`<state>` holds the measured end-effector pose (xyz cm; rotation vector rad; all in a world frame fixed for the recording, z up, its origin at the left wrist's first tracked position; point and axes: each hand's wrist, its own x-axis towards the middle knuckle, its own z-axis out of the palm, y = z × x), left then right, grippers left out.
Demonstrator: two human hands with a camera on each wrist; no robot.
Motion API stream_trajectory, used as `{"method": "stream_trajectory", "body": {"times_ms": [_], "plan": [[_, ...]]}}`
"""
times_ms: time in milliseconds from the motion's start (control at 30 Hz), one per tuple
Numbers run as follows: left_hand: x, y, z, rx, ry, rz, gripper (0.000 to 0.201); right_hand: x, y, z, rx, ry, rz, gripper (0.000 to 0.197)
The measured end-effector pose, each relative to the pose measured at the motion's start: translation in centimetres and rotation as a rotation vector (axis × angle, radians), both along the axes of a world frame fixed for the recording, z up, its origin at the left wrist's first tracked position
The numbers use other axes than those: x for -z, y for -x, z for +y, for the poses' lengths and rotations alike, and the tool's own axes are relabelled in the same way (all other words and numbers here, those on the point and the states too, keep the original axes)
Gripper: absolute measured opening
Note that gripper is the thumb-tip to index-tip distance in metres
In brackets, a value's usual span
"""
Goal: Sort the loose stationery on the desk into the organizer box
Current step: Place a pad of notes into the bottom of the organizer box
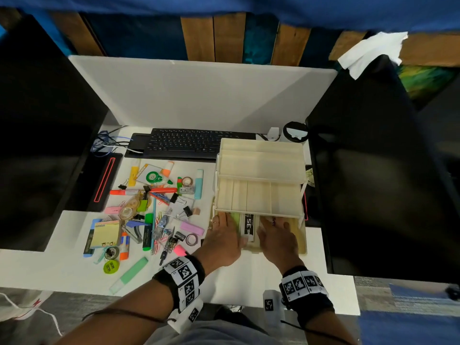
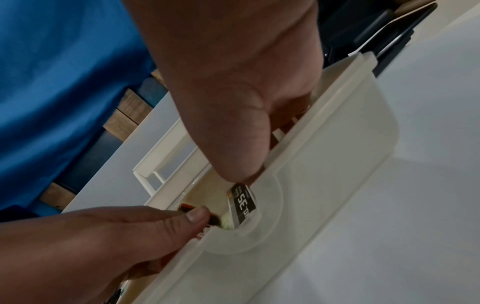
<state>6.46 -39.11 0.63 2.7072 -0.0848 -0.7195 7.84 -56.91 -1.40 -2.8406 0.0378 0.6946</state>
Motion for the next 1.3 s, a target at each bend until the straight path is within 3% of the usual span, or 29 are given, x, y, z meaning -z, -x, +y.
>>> {"method": "stream_trajectory", "body": {"times_ms": [233, 367, 433, 533, 633, 767, 833, 967, 1167, 1300], "plan": [[1.1, 0.0, 0.5, -0.098, 0.204, 0.03, 0.09, 0.0, 0.8, -0.7, 0.131, 0.023, 0.098, 0.061], [1.7, -0.4, 1.2, -0.163, 0.441, -0.073, 0.056, -0.6, 1.2, -0.4, -0.109, -0.008, 0.037, 0.047], [1.8, -0.5, 1.7, -0.151, 0.498, -0.083, 0.06, -0.5, 1.3, -0.4, -0.143, 0.001, 0.05, 0.044], [1.7, -0.7, 2.0, -0.152, 0.537, -0.074, 0.063, -0.3, 1.3, -0.8, -0.052, 0.002, 0.045, 0.055], [1.8, -0.7, 2.0, -0.145, 0.533, -0.039, 0.069, -0.2, 1.2, -1.1, -0.022, 0.031, 0.056, 0.059], [1.3, -0.3, 1.3, -0.208, 0.503, -0.029, 0.035, -0.4, 1.6, -0.7, -0.185, 0.084, 0.018, 0.051], [1.2, -0.4, 1.4, -0.259, 0.511, -0.034, 0.033, -0.2, 1.6, -0.6, -0.184, 0.105, 0.068, 0.056], [0.9, -0.4, 1.7, -0.204, 0.488, -0.057, 0.049, 0.0, 1.5, -0.6, -0.043, 0.084, 0.089, 0.074], [2.1, 0.2, 1.1, -0.096, 0.286, -0.019, 0.077, 0.1, 1.7, -0.4, -0.105, -0.003, 0.044, 0.063], [1.5, 0.8, 0.5, 0.015, 0.148, 0.049, 0.082, 0.3, 2.0, -0.8, -0.072, -0.05, -0.008, 0.061]]}}
